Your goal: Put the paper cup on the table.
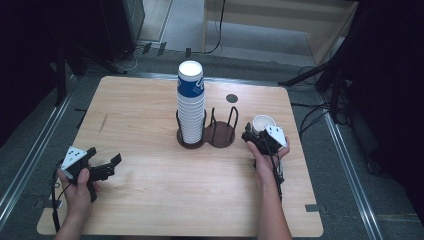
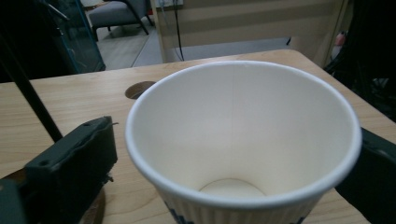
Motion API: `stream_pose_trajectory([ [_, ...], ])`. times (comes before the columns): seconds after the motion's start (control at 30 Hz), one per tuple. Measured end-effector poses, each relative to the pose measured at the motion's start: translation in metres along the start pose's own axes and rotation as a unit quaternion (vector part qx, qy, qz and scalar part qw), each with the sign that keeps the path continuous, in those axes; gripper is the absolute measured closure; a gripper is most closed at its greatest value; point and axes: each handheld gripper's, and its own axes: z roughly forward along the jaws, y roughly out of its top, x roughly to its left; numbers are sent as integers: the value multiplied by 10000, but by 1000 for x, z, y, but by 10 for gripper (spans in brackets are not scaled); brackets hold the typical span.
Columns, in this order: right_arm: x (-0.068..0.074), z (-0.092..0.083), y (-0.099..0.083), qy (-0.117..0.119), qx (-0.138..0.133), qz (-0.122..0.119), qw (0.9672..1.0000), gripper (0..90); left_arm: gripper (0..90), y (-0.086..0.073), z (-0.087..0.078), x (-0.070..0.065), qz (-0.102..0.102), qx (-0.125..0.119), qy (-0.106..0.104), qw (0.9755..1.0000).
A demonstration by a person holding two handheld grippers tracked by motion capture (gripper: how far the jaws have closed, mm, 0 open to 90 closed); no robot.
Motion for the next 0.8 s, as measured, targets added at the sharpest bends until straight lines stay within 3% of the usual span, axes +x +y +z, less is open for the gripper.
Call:
stream_pose_trajectory([
  [0.27, 2, -11, 7, 97, -99, -136, 9998, 0, 0, 0, 0, 0, -4, 1, 16, 10000],
  [0.8, -4, -46, 25, 252, -415, -94, 9988, 0, 0, 0, 0, -1, 19, 26, 48, 10000],
])
